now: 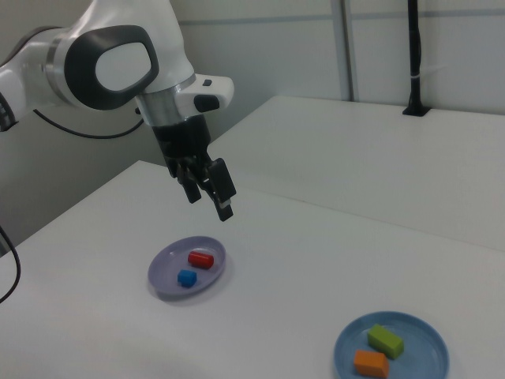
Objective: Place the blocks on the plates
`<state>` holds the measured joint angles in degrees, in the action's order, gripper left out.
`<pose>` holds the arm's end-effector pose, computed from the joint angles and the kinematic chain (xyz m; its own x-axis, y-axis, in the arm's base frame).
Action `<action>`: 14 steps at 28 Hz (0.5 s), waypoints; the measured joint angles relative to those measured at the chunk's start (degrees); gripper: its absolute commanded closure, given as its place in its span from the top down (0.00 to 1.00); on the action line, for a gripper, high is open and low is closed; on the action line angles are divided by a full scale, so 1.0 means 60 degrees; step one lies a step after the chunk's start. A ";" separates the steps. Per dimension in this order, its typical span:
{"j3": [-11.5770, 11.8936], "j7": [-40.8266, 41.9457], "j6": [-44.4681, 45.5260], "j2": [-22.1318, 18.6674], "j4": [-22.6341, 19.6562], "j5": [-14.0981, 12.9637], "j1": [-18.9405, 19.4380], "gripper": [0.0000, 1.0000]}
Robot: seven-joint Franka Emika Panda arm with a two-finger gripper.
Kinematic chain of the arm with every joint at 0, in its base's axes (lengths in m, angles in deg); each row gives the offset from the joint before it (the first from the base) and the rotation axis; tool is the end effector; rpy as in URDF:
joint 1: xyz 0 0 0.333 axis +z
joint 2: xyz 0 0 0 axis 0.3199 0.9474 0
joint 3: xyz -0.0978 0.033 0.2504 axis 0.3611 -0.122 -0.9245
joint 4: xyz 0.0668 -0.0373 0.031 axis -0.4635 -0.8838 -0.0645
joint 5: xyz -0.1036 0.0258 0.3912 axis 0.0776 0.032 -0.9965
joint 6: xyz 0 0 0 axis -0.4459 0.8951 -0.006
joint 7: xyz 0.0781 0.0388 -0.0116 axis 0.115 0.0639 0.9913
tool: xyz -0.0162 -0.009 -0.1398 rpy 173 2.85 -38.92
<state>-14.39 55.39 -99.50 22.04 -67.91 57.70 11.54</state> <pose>0.5607 -0.0328 0.5705 0.9764 -0.2152 0.0202 -0.2161 -0.9747 0.0575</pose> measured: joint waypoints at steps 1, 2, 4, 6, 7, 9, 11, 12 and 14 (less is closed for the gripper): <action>0.0000 -0.0034 0.0000 0.0000 0.0000 -0.0051 0.0000 1.00; 0.0000 -0.0052 0.0000 0.0000 0.0000 -0.0069 0.0001 1.00; 0.0000 -0.0071 0.0000 0.0000 0.0000 -0.0091 0.0001 1.00; 0.0000 -0.0072 0.0000 0.0000 0.0000 -0.0095 0.0001 1.00; 0.0000 -0.0072 0.0000 0.0000 0.0000 -0.0096 0.0002 1.00; 0.0000 -0.0072 0.0000 0.0000 0.0000 -0.0097 0.0002 1.00; 0.0000 -0.0072 0.0000 0.0000 0.0000 -0.0098 0.0002 1.00; 0.0000 -0.0072 0.0000 0.0000 0.0000 -0.0098 0.0002 1.00; 0.0000 -0.0072 0.0000 0.0000 0.0000 -0.0099 0.0002 1.00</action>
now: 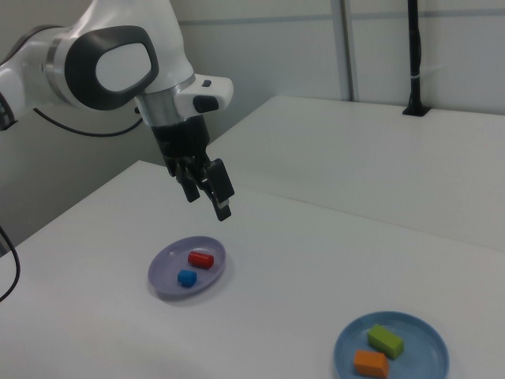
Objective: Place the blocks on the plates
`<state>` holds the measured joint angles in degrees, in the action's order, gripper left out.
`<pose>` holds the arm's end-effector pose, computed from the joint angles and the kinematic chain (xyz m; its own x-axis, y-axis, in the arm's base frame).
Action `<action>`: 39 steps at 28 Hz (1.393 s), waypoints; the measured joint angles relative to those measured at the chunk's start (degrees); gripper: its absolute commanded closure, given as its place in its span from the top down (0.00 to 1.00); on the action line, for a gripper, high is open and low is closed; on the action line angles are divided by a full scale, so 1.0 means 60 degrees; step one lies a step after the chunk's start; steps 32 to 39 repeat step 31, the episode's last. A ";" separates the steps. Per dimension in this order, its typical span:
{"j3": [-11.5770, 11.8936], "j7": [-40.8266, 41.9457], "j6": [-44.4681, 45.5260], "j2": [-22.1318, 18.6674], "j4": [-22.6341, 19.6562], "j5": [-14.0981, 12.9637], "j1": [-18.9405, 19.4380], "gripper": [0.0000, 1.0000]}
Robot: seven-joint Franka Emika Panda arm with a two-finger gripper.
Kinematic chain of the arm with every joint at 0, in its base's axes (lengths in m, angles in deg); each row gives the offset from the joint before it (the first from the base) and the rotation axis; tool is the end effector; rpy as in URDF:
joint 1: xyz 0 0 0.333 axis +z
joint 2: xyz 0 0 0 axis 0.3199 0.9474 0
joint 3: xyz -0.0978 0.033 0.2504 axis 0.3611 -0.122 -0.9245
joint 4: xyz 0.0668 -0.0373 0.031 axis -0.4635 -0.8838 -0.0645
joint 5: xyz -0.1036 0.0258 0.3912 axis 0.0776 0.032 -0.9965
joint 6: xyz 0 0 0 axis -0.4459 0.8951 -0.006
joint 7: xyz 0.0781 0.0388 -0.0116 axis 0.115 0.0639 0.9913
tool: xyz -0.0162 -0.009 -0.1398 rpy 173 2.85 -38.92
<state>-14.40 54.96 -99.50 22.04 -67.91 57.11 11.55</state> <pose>0.5608 -0.0311 0.5704 0.9749 -0.2218 0.0187 -0.2225 -0.9738 0.0473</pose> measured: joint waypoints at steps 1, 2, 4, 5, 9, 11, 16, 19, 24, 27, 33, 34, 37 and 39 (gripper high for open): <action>0.0000 0.0000 0.0000 0.0000 0.0000 -0.0002 0.0000 1.00; 0.0000 0.0000 0.0000 0.0000 0.0000 -0.0003 0.0001 1.00; 0.0001 0.0000 0.0000 0.0000 0.0000 -0.0003 0.0010 1.00; 0.0002 0.0000 0.0000 0.0000 0.0000 -0.0003 0.0028 1.00; 0.0103 -0.0003 0.0000 -0.0001 0.0000 -0.0004 0.0318 1.00; 0.0199 -0.0007 0.0000 0.0000 0.0000 -0.0004 0.0468 1.00; 0.0374 -0.0008 -0.0001 0.0000 0.0000 -0.0004 0.0663 1.00; 0.0389 -0.0008 -0.0001 0.0000 0.0000 -0.0004 0.0670 1.00; 0.0391 -0.0008 -0.0138 0.0000 0.0001 -0.0004 0.0676 1.00; 0.0396 -0.0010 -0.0356 0.0001 0.0001 -0.0004 0.0676 1.00; 0.0400 -0.0010 -0.0409 0.0001 0.0000 -0.0004 0.0676 1.00; 0.0400 -0.0010 -0.0409 0.0001 0.0000 -0.0004 0.0676 1.00; 0.0400 -0.0010 -0.0409 0.0001 0.0000 -0.0004 0.0676 1.00; 0.0400 -0.0010 -0.0409 0.0001 0.0000 -0.0004 0.0676 1.00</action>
